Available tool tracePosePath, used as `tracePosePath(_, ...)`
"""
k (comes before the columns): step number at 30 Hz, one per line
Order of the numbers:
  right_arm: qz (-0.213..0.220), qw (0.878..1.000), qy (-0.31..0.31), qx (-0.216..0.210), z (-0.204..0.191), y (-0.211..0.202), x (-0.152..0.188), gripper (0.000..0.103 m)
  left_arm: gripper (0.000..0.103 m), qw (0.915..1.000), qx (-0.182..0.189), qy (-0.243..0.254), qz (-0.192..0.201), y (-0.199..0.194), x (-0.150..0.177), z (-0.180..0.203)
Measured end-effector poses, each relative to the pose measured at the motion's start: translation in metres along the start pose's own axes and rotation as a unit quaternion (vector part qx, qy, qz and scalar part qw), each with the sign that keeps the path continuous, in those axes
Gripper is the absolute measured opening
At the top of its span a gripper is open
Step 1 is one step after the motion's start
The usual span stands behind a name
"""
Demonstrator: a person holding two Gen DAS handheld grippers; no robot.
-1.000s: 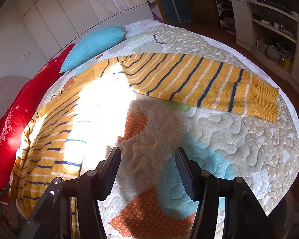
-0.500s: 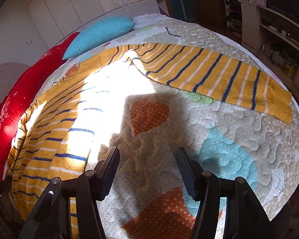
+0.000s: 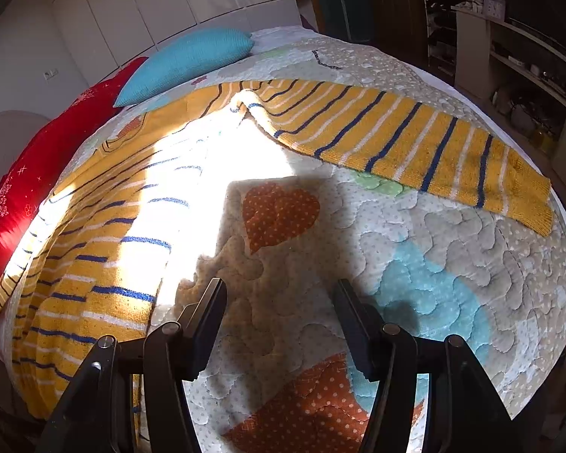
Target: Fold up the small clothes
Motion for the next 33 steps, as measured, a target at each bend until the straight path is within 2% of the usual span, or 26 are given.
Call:
tracePosePath(1, 0.0, 1.0, -0.001, 0.0, 0.0, 0.0, 0.001, 0.064, 0.042, 0.9998, -0.011, -0.012, 0.01, -0.004, -0.003, -0.008)
tracePosePath(2, 0.0, 1.0, -0.003, 0.001, 0.0, 0.0, 0.001, 0.064, 0.048, 0.9995, -0.013, -0.024, 0.017, -0.007, -0.006, -0.016)
tracePosePath(3, 0.001, 1.0, -0.006, 0.002, 0.0, 0.001, 0.001, 0.064, 0.054, 0.9991, -0.005, -0.036, 0.022, -0.011, -0.007, -0.021)
tracePosePath(4, 0.001, 1.0, -0.01, 0.004, -0.001, 0.001, 0.002, 0.064, 0.055, 0.9988, 0.01, -0.043, 0.022, -0.014, -0.007, -0.026)
tracePosePath(5, 0.002, 1.0, -0.013, 0.006, -0.001, 0.001, 0.003, 0.064, 0.057, 0.9987, 0.019, -0.043, 0.02, -0.015, -0.006, -0.027)
tracePosePath(7, 0.002, 1.0, -0.019, 0.009, -0.003, 0.003, 0.003, 0.067, 0.071, 0.9995, 0.008, -0.022, 0.023, -0.016, -0.003, -0.031)
tracePosePath(9, 0.004, 1.0, -0.023, 0.012, -0.005, 0.004, 0.004, 0.07, 0.075, 0.9997, -0.01, -0.002, 0.022, -0.012, 0.001, -0.031)
tracePosePath(15, 0.005, 0.999, -0.036, 0.024, -0.009, 0.006, 0.005, 0.072, 0.075, 0.9992, 0.014, -0.024, -0.028, 0.026, 0.016, -0.029)
tracePosePath(18, 0.006, 0.999, -0.034, 0.021, -0.008, 0.006, 0.005, 0.072, 0.075, 0.9999, -0.007, -0.013, -0.009, 0.028, 0.016, -0.022)
tracePosePath(19, 0.008, 0.999, -0.033, 0.02, -0.008, 0.005, 0.005, 0.072, 0.072, 0.9999, -0.012, -0.008, -0.001, 0.024, 0.019, -0.021)
tracePosePath(20, 0.009, 0.999, -0.031, 0.019, -0.008, 0.005, 0.005, 0.072, 0.063, 0.9999, -0.016, -0.003, 0.006, 0.021, 0.02, -0.018)
tracePosePath(21, 0.01, 0.999, -0.031, 0.018, -0.008, 0.005, 0.005, 0.072, 0.033, 0.9997, -0.024, 0.004, 0.01, 0.018, 0.02, -0.014)
tracePosePath(22, 0.011, 0.999, -0.032, 0.019, -0.009, 0.004, 0.005, 0.072, 0.012, 0.9997, -0.022, 0.011, 0.01, 0.015, 0.021, -0.009)
tracePosePath(23, 0.013, 0.999, -0.034, 0.02, -0.009, 0.004, 0.006, 0.072, 0.01, 0.9997, -0.012, 0.015, 0.012, 0.009, 0.022, -0.001)
tracePosePath(25, 0.016, 0.999, -0.038, 0.019, -0.01, 0.002, 0.006, 0.068, 0.01, 0.9984, -0.013, 0.039, 0.038, -0.011, 0.019, 0.018)
tracePosePath(26, 0.019, 0.999, -0.037, 0.013, -0.011, 0.0, 0.005, 0.068, 0.01, 0.9975, 0.0, 0.05, 0.05, -0.022, 0.018, 0.032)
tracePosePath(29, 0.027, 0.999, -0.021, -0.018, -0.013, -0.006, 0.004, 0.068, 0.009, 0.9928, 0.056, 0.078, 0.072, -0.052, 0.007, 0.088)
tracePosePath(33, 0.036, 0.998, -0.003, -0.05, -0.015, -0.012, 0.003, 0.068, 0.009, 0.9786, 0.135, 0.136, 0.073, -0.076, 0.0, 0.187)
Point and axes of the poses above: each gripper's, at about its wrist camera, not at the fingertips, and y roughly the way its jaws point, z to its right, x to its underside, the point moved 7 cm from there along y, roughly the way its jaws point, and after that the axes turned 3 degrees about -x, right-handed, at the moved point
